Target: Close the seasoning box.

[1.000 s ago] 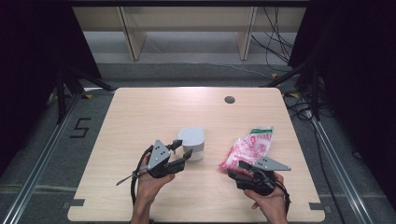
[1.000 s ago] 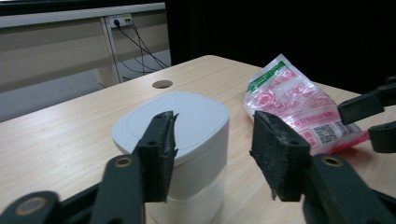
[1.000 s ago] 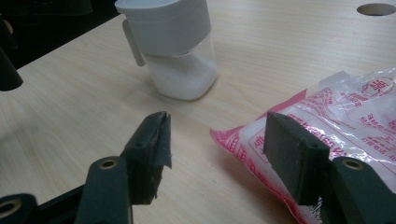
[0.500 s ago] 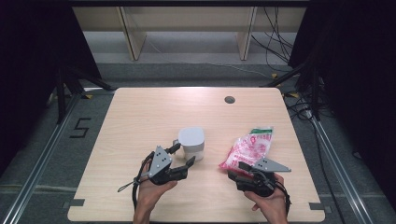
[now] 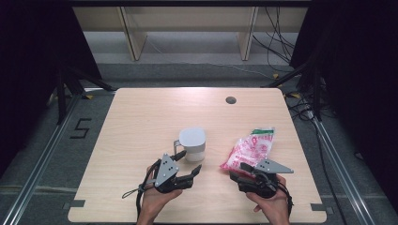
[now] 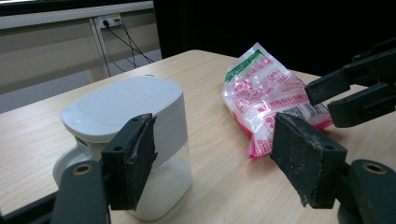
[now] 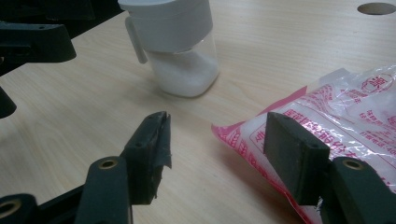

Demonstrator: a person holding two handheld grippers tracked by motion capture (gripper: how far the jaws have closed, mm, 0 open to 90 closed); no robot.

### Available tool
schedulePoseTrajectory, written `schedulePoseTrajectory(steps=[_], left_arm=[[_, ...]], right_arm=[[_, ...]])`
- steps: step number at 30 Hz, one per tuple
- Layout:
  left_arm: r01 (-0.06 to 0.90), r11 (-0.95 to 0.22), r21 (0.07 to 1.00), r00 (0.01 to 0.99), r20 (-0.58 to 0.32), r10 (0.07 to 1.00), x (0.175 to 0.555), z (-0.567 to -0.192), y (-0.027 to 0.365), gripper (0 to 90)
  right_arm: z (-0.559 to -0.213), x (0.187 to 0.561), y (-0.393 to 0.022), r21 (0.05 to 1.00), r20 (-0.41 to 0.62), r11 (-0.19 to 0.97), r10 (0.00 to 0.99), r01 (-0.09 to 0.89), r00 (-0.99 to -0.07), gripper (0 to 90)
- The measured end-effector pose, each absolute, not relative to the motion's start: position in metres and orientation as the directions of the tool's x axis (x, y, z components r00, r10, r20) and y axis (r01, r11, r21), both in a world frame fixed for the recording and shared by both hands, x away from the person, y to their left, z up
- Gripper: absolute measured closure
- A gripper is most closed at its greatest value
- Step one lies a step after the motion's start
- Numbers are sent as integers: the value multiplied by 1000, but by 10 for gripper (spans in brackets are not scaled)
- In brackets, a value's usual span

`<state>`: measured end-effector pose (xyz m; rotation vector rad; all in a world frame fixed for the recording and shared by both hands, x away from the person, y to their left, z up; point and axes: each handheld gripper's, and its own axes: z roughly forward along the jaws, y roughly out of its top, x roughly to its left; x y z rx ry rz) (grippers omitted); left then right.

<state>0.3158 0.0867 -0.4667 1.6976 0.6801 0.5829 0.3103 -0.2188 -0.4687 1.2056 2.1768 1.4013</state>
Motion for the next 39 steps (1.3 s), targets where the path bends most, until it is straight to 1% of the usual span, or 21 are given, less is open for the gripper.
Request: schedulePoseTrajectory(steps=[7,8,9,12,13,14,17,18,20,22,23,24,25,26,29,30,34,35,37,38,39], left_arm=[[143,-211,967,710,48,702,304,-473,84,297],[142,-214,966,713,50,700,303,-474,84,297],[145,-199,969,716,36,697,302,-476,82,297],[157,-207,966,719,32,695,298,-479,80,296],[156,-195,968,719,24,694,298,-481,79,295],[154,-217,964,720,41,693,297,-481,80,295],[164,-204,965,724,23,689,294,-485,78,292],[164,-224,961,727,35,686,294,-485,78,291],[162,-212,964,731,27,682,293,-488,77,287],[178,-227,958,729,26,684,292,-491,76,285],[180,-218,959,727,19,687,292,-494,75,284],[197,-216,956,725,6,689,291,-495,75,281],[187,-221,957,726,17,688,291,-496,75,281],[202,-209,957,725,-3,688,290,-498,74,280],[204,-220,954,724,4,690,288,-501,74,277],[204,-207,957,724,-5,689,288,-502,73,276],[196,-222,955,728,10,686,285,-503,73,274],[211,-221,952,725,0,689,284,-504,73,274],[210,-230,950,724,7,690,283,-505,74,273],[203,-234,951,725,15,689,283,-506,75,272],[224,-215,951,716,-11,698,282,-507,74,272]], right_arm=[[-469,311,-216,858,194,177,758,482,-623,409],[-469,308,-214,846,220,164,761,508,-610,408],[-470,311,-216,860,182,187,756,474,-629,407],[-471,310,-215,859,185,189,752,475,-633,405],[-471,306,-212,842,238,153,756,518,-610,404],[-471,307,-214,850,214,176,746,497,-630,403],[-473,304,-216,846,206,186,750,500,-628,380],[-472,300,-216,828,232,179,753,531,-616,375],[-474,300,-217,838,196,210,746,504,-636,363],[-476,295,-215,826,221,203,743,527,-632,354],[-478,297,-216,835,193,224,736,502,-649,353],[-478,292,-215,816,229,205,744,541,-628,351],[-478,293,-217,822,194,237,739,518,-645,349],[-479,290,-215,818,216,218,741,533,-635,349],[-480,286,-216,815,212,224,742,534,-636,346],[-480,286,-219,826,177,253,731,503,-659,345],[-483,279,-217,806,192,262,732,530,-654,342],[-484,279,-218,810,159,291,726,509,-669,341],[-485,278,-218,797,173,318,694,513,-699,340],[-486,276,-217,793,169,319,704,520,-689,339],[-487,275,-217,793,168,321,703,518,-692,339]])
